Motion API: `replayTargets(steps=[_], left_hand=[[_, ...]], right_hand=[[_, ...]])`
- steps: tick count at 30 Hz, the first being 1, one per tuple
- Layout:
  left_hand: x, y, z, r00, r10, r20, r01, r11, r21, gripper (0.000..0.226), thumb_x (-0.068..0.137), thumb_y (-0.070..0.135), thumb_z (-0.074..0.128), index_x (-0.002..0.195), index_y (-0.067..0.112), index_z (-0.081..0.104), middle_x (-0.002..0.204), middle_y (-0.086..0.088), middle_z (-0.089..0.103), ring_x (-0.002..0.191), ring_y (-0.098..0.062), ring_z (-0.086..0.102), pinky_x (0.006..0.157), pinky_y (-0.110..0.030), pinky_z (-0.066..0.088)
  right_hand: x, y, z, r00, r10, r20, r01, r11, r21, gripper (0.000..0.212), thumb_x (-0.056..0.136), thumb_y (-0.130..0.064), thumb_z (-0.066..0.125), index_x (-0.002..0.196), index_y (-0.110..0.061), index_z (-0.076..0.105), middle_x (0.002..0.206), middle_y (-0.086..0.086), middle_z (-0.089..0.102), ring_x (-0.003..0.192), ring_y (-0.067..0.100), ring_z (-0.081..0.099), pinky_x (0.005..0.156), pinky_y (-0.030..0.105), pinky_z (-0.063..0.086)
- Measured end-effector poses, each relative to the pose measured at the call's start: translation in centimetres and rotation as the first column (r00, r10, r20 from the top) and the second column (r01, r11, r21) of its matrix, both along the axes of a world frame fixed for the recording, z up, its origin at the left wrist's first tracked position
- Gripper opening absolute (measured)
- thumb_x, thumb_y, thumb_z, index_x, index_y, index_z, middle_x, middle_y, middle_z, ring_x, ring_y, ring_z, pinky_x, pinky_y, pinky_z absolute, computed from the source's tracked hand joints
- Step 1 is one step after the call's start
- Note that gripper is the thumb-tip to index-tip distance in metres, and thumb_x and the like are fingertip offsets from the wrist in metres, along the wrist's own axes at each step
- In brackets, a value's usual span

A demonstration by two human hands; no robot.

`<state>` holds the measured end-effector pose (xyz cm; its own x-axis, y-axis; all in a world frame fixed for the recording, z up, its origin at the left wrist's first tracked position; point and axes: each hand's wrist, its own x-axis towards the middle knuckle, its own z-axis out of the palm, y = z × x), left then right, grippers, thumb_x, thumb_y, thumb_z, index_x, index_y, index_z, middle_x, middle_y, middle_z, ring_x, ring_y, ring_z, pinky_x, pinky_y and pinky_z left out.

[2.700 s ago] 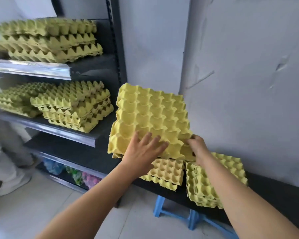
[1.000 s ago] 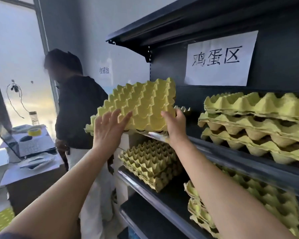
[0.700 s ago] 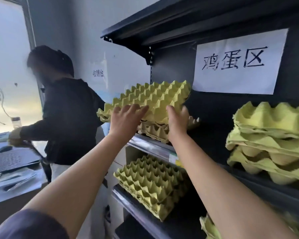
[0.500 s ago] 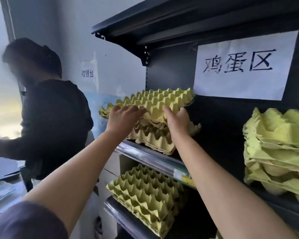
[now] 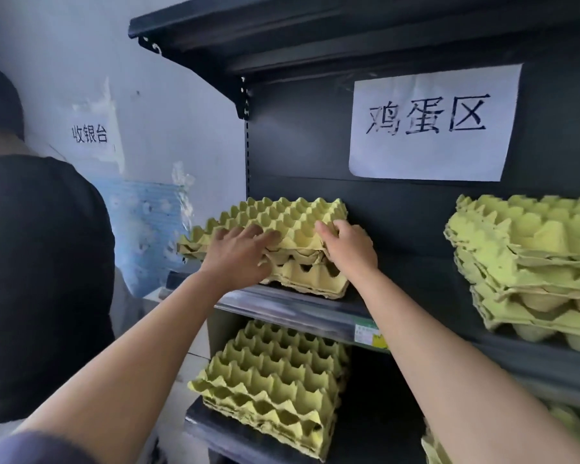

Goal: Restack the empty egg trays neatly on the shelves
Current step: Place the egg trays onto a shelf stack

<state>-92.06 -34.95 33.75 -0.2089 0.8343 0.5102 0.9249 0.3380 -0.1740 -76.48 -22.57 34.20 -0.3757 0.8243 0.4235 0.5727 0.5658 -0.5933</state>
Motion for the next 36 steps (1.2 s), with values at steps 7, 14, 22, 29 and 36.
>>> replayTargets(steps=[7,14,22,29,36], left_hand=[[3.1,0.3,3.3,0.991,-0.136,-0.016,0.137,0.976,0.171,0.038,0.095,0.044,0.038,0.127,0.03,0.053,0.131,0.004,0.05,0.121,-0.022,0.044,0.101,-0.04,0.028],[13.0,2.5,7.0,0.937,-0.304,-0.174,0.348,0.864,0.365,0.022,0.084,0.026,0.045,0.085,0.013,0.063,0.083,-0.005,0.064,0.083,-0.032,0.06,0.077,-0.039,0.04],[35.7,6.4,7.3,0.799,-0.567,-0.2,0.588,0.666,0.459,0.022,0.084,0.025,0.046,0.088,0.013,0.063,0.076,-0.005,0.063,0.071,-0.032,0.06,0.065,-0.037,0.042],[54.4,8.7,4.7,0.585,-0.784,-0.208,0.78,0.474,0.409,0.029,0.082,0.031,0.039,0.088,0.013,0.061,0.072,-0.005,0.062,0.067,-0.03,0.06,0.059,-0.034,0.043],[69.9,12.7,0.3,0.363,-0.921,-0.143,0.887,0.295,0.355,0.031,0.085,0.033,0.041,0.091,0.014,0.064,0.076,-0.003,0.063,0.069,-0.029,0.06,0.062,-0.032,0.041]], right_hand=[[2.8,-1.7,2.2,0.996,-0.058,0.069,0.014,0.854,0.52,0.037,0.097,-0.031,0.046,0.128,-0.014,0.054,0.128,0.008,0.052,0.114,0.03,0.049,0.088,0.038,0.043],[12.0,-2.5,5.5,0.97,-0.243,0.008,0.141,0.589,0.796,0.027,0.081,-0.022,0.067,0.104,-0.009,0.067,0.097,0.011,0.066,0.088,0.036,0.06,0.073,0.04,0.048],[35.8,-2.4,5.2,0.895,-0.442,-0.062,0.308,0.512,0.802,0.026,0.08,-0.025,0.066,0.103,-0.014,0.069,0.095,0.006,0.067,0.087,0.034,0.061,0.069,0.039,0.047],[55.3,-2.8,2.9,0.809,-0.588,-0.015,0.416,0.554,0.721,0.033,0.087,-0.028,0.056,0.114,-0.012,0.065,0.104,0.012,0.066,0.094,0.04,0.059,0.073,0.045,0.05],[70.9,-1.9,-2.1,0.688,-0.721,0.078,0.55,0.589,0.592,0.034,0.094,-0.031,0.051,0.122,-0.017,0.061,0.113,0.008,0.066,0.106,0.033,0.056,0.084,0.041,0.047]])
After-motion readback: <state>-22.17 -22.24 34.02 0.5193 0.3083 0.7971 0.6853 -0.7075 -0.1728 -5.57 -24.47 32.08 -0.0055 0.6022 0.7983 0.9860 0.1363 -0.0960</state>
